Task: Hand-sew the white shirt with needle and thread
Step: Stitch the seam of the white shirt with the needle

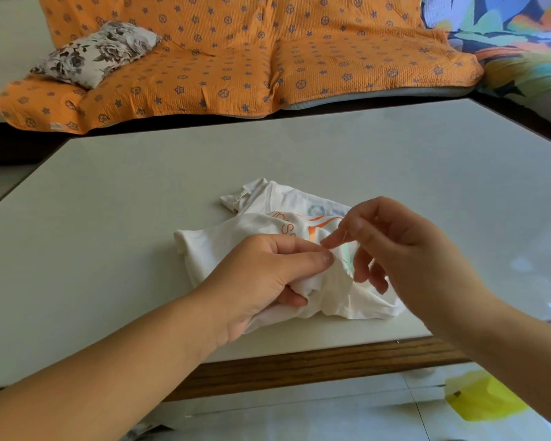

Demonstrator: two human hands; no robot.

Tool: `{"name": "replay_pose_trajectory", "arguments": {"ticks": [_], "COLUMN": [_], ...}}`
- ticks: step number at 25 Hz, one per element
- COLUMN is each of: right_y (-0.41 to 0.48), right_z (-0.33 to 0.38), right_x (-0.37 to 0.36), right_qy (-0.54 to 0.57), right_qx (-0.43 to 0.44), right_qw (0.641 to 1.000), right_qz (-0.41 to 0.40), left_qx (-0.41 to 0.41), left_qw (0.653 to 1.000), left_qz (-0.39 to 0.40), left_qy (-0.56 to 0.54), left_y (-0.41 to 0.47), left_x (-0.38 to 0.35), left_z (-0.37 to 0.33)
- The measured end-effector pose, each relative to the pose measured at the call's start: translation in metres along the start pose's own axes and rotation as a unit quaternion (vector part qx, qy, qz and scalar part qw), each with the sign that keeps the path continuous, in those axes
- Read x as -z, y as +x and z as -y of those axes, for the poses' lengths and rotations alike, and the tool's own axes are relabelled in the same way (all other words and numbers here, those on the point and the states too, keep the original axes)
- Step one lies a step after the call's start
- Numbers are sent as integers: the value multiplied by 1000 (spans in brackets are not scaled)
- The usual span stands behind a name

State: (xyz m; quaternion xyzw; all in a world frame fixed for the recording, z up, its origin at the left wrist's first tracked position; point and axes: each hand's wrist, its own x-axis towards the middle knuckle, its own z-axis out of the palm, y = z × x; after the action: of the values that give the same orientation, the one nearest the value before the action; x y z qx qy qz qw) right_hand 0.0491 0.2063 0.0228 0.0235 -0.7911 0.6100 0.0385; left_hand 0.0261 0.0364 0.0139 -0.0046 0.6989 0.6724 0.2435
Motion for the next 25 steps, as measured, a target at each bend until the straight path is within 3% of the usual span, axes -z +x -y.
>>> {"name": "replay_pose_trajectory", "arguments": {"ticks": [2,4,6,8,10,13,17,21,25], "right_y": [7,15,23,32,41,48,51,56,50], "right_z": [3,4,3,-1,-7,-16,-28,-40,-33], "right_x": [4,8,13,19,25,32,41,55,50], "right_qy": [170,324,405,421,356,130,-168,-258,-242], "right_qx": [-66,-152,-195,-187,-155,-89,33,36,-14], "right_qw": [983,934,893,886,918,977,971,951,957], "right_qz": [5,5,-16,-44,-80,-142,-164,-165,-160], "left_qx": [5,5,5,8,14,26,36,35,31], "left_qw": [1000,1000,1000,1000,999,999,997,997,997], "left_qz": [0,9,16,21,30,44,60,64,67], "left_qy": [11,16,11,9,2,-17,-20,-14,-7], "left_y": [1,0,0,-1,-3,-5,-6,-8,-9], "left_x": [0,0,-1,-1,0,2,7,11,11], "left_z": [2,4,3,3,2,0,-1,-2,-3]}}
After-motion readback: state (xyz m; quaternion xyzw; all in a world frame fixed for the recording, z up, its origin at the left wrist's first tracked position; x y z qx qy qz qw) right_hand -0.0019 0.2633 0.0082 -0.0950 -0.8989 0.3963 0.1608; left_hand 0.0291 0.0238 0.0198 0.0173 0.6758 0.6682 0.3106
